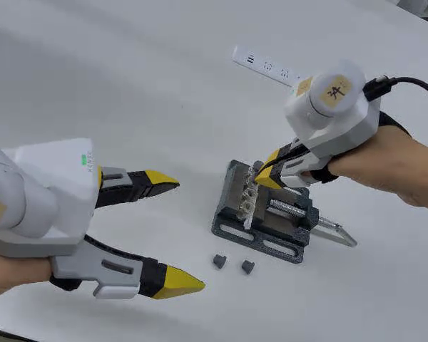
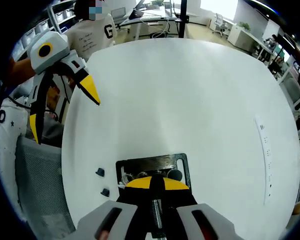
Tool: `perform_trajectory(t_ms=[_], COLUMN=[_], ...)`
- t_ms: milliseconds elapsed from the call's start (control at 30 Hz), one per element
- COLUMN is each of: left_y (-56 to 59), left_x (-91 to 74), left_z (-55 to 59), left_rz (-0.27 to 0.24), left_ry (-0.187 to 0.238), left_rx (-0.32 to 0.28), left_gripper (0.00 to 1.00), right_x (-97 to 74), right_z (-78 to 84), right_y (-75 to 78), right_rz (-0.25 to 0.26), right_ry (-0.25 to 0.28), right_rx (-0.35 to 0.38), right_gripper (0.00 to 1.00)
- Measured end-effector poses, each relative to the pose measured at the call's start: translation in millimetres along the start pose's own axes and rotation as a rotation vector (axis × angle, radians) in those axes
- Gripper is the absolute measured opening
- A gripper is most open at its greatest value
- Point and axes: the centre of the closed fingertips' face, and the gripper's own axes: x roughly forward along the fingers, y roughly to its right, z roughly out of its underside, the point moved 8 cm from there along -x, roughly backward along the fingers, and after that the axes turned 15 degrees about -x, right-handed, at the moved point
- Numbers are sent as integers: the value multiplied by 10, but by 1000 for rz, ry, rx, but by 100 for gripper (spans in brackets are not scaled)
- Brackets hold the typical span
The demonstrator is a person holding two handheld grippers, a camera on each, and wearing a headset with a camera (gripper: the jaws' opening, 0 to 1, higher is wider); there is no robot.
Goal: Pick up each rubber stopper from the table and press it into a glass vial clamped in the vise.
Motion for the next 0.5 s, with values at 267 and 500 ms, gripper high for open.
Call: perform_trajectory(t_ms=[267, 500], left_y=[-9, -14], left_x=[-1, 0], left_z=[-7, -21], left_rz=[1, 3], left_ry=[1, 6], left_rx=[0, 3], left_gripper=[75, 75], right_x=[14, 25], right_z=[-34, -60], right_y=[14, 11], right_rz=[-19, -23], right_ry=[-31, -55], right_rx=[-19, -31], right_gripper=[1, 1])
